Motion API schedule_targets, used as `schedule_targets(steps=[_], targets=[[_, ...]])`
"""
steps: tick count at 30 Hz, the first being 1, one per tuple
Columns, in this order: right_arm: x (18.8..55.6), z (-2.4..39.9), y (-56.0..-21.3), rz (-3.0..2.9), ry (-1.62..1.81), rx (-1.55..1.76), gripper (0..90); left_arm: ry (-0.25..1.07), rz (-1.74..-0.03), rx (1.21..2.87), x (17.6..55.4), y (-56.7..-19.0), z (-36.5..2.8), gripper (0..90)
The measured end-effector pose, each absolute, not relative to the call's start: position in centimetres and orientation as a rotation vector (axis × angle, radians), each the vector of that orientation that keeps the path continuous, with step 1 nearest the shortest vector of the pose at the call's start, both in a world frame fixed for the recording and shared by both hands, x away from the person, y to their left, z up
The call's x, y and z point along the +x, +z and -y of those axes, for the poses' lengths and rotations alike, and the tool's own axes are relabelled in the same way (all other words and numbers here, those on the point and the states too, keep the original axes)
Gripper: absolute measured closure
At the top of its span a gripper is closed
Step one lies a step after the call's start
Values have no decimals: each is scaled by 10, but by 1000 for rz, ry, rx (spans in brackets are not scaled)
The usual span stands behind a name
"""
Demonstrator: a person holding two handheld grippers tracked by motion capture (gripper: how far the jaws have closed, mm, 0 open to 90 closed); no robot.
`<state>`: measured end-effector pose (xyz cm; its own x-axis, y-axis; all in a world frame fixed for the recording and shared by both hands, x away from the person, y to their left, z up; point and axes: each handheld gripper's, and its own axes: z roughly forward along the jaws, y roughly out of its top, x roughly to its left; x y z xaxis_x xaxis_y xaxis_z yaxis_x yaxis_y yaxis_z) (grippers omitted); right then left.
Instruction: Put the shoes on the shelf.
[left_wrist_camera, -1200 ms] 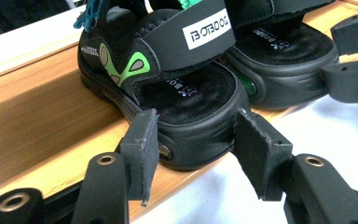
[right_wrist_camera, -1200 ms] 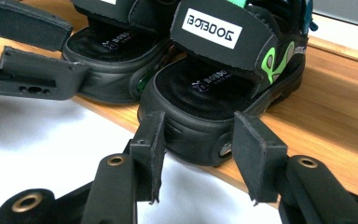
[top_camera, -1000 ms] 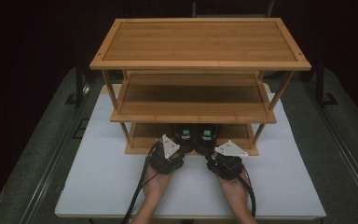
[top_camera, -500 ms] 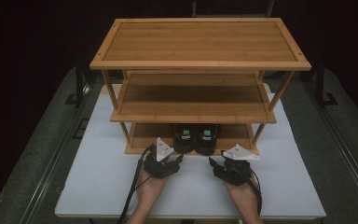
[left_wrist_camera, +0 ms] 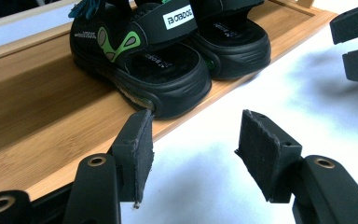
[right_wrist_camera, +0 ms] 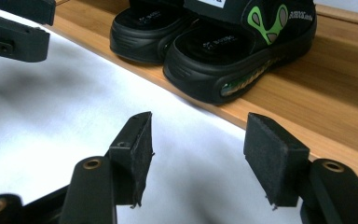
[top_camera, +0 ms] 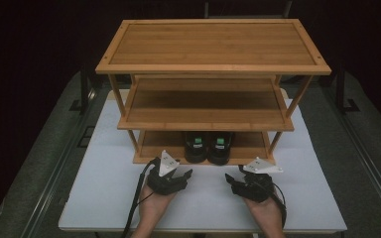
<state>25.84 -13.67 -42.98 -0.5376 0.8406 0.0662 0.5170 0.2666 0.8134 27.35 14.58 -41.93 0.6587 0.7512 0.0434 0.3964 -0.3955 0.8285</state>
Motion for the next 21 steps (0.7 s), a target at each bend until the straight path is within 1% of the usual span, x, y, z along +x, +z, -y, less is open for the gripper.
schedule_targets(steps=[8, 21], targets=[[253, 150, -428, -2192, 1170, 1245, 393, 501, -878, 2044, 266, -422, -153, 420], [244, 171, -430, -2179, 1169, 1272, 388, 502, -897, 2054, 263, -422, -168, 383]])
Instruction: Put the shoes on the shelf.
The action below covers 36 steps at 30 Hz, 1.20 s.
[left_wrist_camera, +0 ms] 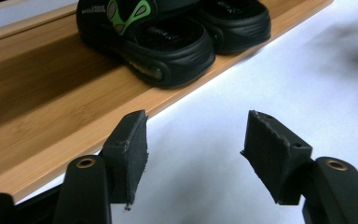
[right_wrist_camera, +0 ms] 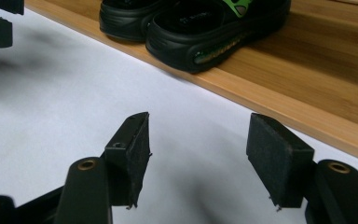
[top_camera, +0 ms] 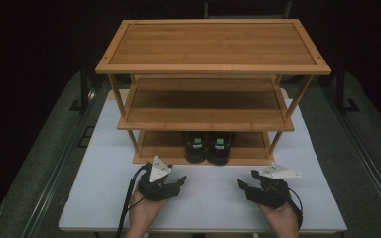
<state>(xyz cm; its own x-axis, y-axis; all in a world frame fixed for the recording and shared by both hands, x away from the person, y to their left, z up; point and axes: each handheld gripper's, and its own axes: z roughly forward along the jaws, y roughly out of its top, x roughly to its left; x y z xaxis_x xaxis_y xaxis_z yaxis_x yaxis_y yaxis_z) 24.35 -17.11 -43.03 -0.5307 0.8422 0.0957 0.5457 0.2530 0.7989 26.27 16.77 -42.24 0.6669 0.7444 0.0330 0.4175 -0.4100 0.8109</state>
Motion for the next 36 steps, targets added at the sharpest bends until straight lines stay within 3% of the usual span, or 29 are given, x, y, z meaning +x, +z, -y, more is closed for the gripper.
schedule_targets(steps=[36], targets=[[225, 202, -436, -2153, 1135, 1311, 367, 501, -921, 2080, 252, -424, -199, 299]])
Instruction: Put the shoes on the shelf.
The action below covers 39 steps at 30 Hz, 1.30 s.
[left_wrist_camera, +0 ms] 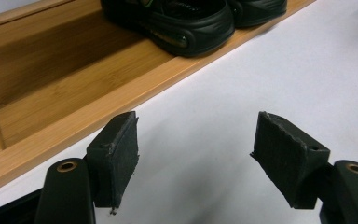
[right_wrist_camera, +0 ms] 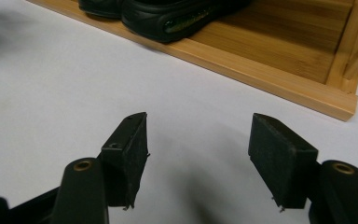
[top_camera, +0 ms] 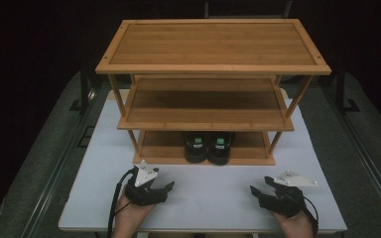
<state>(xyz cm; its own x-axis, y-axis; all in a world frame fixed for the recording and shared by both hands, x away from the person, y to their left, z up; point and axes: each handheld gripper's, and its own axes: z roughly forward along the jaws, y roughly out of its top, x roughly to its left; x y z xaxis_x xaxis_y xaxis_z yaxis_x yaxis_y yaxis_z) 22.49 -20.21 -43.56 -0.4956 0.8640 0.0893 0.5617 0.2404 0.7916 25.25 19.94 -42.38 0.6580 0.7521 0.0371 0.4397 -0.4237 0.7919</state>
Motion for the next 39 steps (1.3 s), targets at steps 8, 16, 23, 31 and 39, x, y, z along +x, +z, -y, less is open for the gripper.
schedule_targets(steps=[8, 16, 23, 31, 39], targets=[[223, 206, -437, -2152, 1130, 1321, 358, 499, -923, 2094, 252, -425, -203, 287], [220, 211, -438, -2153, 1120, 1317, 351, 505, -928, 2087, 250, -423, -209, 268], [217, 216, -439, -2150, 1114, 1326, 345, 504, -938, 2092, 248, -424, -216, 257], [214, 221, -441, -2147, 1105, 1334, 339, 505, -948, 2086, 244, -423, -225, 238], [209, 225, -443, -2150, 1094, 1337, 333, 505, -949, 2082, 240, -422, -231, 225]])
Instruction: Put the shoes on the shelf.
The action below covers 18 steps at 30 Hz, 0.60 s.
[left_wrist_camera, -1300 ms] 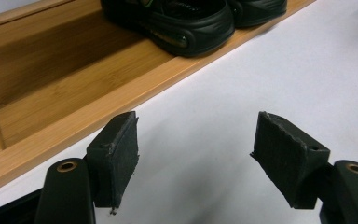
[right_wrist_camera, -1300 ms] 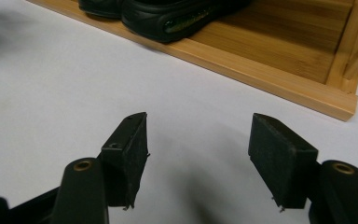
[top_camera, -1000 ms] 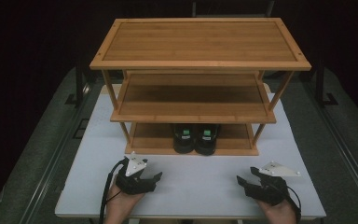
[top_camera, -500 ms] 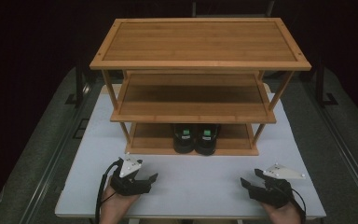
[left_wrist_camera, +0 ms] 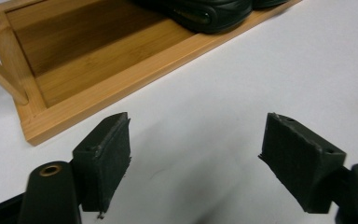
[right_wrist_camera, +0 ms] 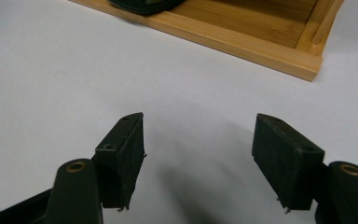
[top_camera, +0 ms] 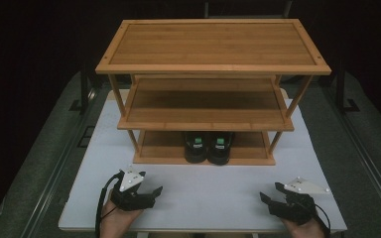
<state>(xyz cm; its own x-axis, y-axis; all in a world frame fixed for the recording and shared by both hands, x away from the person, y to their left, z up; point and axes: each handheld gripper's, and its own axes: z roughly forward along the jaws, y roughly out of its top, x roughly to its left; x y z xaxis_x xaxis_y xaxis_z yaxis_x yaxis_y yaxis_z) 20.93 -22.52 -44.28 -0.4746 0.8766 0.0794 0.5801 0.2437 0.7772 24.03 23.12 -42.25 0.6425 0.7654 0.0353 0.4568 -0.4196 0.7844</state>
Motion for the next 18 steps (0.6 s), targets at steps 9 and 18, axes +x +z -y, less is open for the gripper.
schedule_targets(steps=[9, 18], targets=[[202, 229, -444, -2151, 1085, 1334, 323, 519, -941, 2098, 233, -423, -239, 214], [196, 231, -447, -2133, 1106, 1333, 281, 499, -968, 2060, 227, -430, -250, 195]])
